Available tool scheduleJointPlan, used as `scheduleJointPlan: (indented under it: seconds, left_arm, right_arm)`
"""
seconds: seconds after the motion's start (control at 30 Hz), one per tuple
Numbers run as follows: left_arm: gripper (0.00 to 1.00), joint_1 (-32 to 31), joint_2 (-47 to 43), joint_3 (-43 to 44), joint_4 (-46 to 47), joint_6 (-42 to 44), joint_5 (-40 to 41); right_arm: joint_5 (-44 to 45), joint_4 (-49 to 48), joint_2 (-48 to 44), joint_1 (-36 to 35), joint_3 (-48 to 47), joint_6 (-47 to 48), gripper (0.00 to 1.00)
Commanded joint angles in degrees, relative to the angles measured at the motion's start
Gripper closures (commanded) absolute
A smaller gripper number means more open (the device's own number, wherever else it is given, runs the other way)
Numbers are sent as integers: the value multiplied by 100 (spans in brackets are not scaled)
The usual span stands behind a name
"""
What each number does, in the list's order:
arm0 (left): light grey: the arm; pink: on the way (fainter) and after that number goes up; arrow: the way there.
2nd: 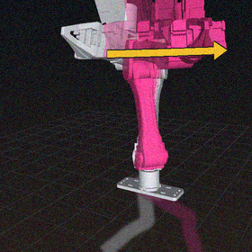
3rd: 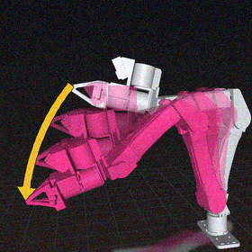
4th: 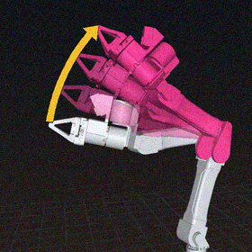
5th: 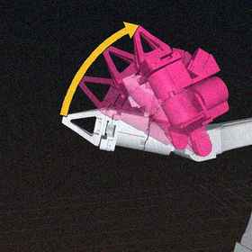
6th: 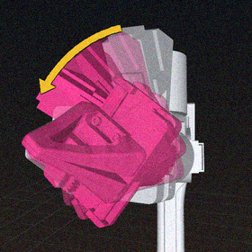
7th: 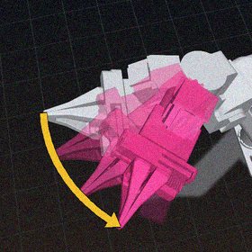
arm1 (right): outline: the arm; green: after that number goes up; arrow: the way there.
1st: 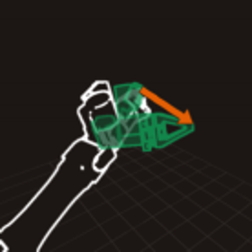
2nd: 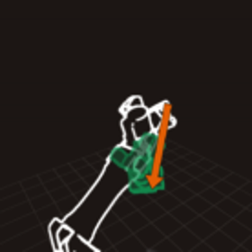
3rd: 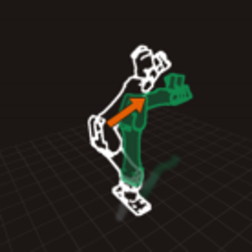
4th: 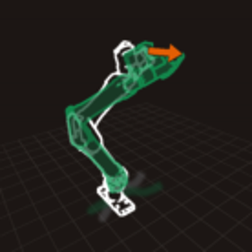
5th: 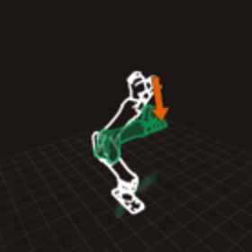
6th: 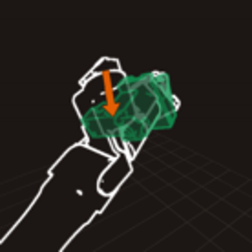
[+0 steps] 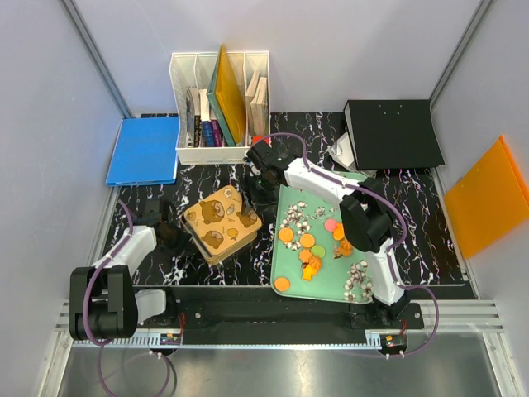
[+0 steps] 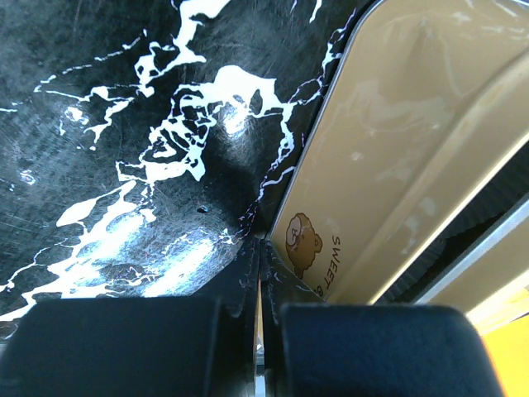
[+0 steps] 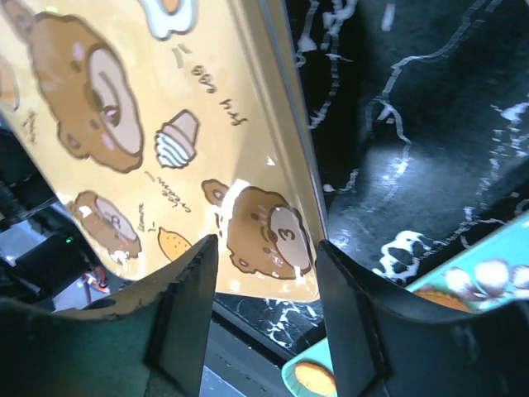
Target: Pack the cookies
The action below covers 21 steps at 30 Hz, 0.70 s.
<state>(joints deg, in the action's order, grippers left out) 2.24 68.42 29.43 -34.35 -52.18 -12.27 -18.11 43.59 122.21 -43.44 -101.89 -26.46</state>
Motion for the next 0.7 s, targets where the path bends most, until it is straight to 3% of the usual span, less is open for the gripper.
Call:
scheduleJointPlan:
  seconds: [0.0, 0.33, 0.67]
  left_arm:
    - [100, -22, -40, 160, 209, -64, -197]
    - [100, -39, -48, 186, 271, -73, -241]
    - [100, -31, -110, 335, 34, 41, -3]
  right_arm:
    - [-368, 26, 22, -155, -332, -26, 44]
    - [-597, -88, 75, -253, -455, -114, 46]
    - [167, -70, -496, 116, -525, -79, 42]
